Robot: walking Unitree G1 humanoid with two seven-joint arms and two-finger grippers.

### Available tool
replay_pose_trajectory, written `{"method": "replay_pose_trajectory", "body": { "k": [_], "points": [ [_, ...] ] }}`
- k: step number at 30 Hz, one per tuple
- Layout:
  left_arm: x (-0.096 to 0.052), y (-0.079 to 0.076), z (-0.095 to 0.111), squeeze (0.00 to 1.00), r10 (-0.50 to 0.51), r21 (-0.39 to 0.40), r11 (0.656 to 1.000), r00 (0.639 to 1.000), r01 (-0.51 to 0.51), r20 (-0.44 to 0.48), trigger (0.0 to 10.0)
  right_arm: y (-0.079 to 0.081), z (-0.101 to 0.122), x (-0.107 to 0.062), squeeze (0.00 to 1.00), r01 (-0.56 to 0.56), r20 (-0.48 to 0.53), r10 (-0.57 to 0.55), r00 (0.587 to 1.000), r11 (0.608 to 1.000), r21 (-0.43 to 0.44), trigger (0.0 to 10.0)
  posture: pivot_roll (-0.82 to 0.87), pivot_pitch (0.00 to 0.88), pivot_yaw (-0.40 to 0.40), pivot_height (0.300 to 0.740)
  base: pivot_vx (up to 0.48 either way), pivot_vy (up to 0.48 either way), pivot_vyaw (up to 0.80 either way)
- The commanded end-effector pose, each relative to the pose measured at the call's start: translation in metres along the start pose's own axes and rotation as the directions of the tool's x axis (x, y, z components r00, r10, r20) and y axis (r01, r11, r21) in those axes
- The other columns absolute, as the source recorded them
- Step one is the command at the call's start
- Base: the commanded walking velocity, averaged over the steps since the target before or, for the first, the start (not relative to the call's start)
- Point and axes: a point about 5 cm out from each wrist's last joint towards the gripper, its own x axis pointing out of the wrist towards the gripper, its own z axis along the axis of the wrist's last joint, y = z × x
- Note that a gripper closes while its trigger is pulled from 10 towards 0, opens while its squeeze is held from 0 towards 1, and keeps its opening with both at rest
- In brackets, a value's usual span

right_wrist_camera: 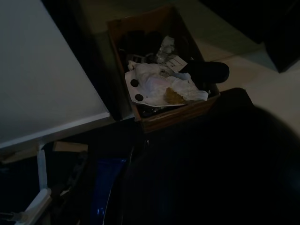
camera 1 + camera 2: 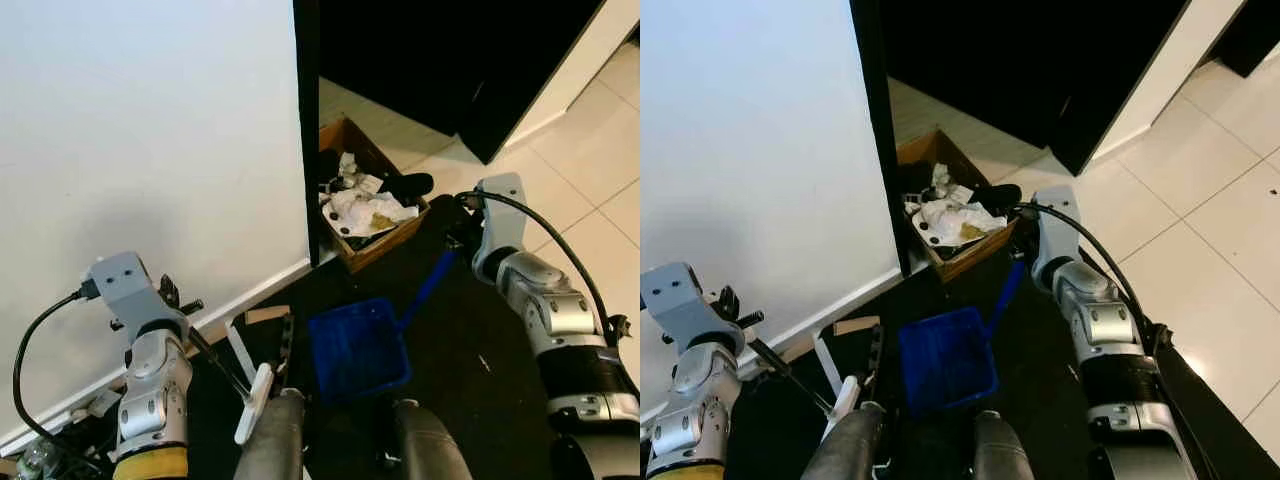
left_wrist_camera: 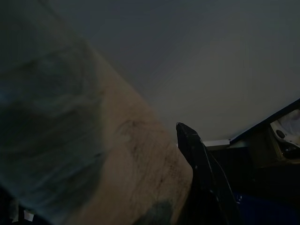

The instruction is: Sweep floor

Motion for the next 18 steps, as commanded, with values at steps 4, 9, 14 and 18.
{"method": "replay_pose_trajectory", "body": {
  "k": [4,9,14,18],
  "points": [
    [-0.003,0.012,-0.013,0.0,0.036,0.025,0.999,0.998,-0.034,-0.055,10.0,0.006,-0.004,0.003,0.0,-0.007,0.005,0.007,1.0,1.0,-0.024,10.0,0.09,0.219,-0.019,0.74,0.0,0.0,0.0],
    [-0.001,0.017,-0.003,0.0,0.053,0.016,0.999,0.998,-0.052,-0.022,10.0,0.01,-0.001,0.004,0.0,-0.016,0.025,0.017,1.0,0.999,-0.032,10.0,0.08,0.22,-0.017,0.74,0.0,0.0,0.0],
    [0.006,0.036,0.02,0.0,0.117,0.004,0.993,0.992,-0.118,0.051,10.0,0.014,0.003,0.006,0.0,-0.019,0.068,0.023,0.997,0.998,-0.053,10.0,0.09,0.227,-0.014,0.74,0.0,0.0,0.0],
    [0.007,0.046,0.035,0.0,0.159,0.023,0.987,0.983,-0.162,0.094,10.0,0.015,0.006,0.005,0.0,-0.016,0.084,0.02,0.996,0.998,-0.056,10.0,0.09,0.229,-0.013,0.74,0.0,0.0,0.0]
  ]
}}
